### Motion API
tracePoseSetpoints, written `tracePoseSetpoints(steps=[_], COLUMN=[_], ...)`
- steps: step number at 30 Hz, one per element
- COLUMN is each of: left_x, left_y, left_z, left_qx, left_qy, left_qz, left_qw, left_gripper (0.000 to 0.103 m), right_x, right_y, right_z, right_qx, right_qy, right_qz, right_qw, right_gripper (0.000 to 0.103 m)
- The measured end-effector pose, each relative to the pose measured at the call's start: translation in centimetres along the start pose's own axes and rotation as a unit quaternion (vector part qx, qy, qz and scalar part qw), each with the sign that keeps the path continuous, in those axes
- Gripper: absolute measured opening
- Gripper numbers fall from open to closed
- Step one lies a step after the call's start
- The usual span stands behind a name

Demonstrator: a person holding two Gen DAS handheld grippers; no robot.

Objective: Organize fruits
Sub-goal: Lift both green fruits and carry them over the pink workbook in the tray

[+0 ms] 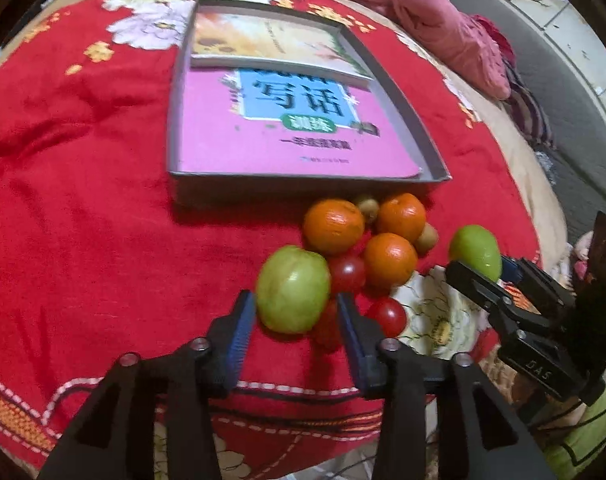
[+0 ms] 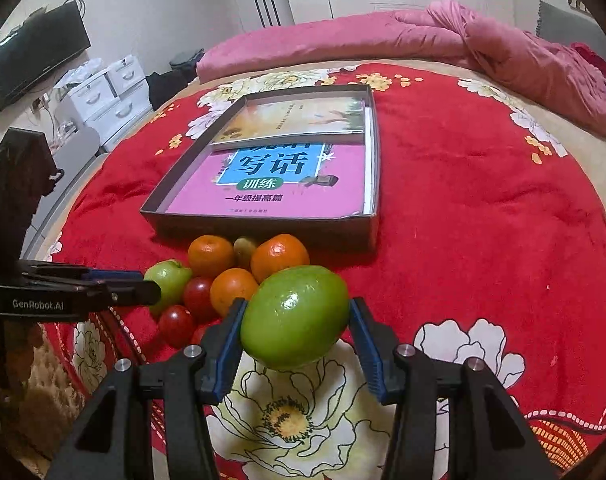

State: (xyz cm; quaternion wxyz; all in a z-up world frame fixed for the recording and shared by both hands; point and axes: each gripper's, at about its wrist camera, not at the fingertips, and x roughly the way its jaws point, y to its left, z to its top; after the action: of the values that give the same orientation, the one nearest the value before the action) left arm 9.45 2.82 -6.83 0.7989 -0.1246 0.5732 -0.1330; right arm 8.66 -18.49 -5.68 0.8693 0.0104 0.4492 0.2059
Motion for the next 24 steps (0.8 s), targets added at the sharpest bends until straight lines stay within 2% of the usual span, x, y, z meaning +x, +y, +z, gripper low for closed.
tracePoseSetpoints(steps=[3, 6, 12, 24], left_x=[0.7, 1.7, 2.3, -3.5], left_y=[0.0, 0.5, 1.2, -0.1], left_z=[0.2, 0.4, 1.0, 3.5], left_qx=[0.006, 0.001, -0.003, -0.001], left_qy=[0.003, 0.016, 0.013, -0.056], left_qz=[0.016, 0.005, -0.015, -0.002], left_qw=[0.9999, 0.9999, 0.9998, 0.9984], left_gripper=[0.046, 0.045, 0.044, 0.044], right_x=[-0.1, -0.2, -0.3, -2.9], right_y=[0.1, 0.0, 0.1, 0.4], right_z=[0.0, 0.1, 0.4, 5.0], right_qx=[-0.001, 0.000, -0.002, -0.024], right_qy=[-0.002, -0.004, -0.009, -0.075], right_qz=[0.000, 0.000, -0.001, -0.001], right_qw=[1.000, 1.000, 1.000, 0.997], right_gripper=[0.051, 0.051, 0.051, 0.051])
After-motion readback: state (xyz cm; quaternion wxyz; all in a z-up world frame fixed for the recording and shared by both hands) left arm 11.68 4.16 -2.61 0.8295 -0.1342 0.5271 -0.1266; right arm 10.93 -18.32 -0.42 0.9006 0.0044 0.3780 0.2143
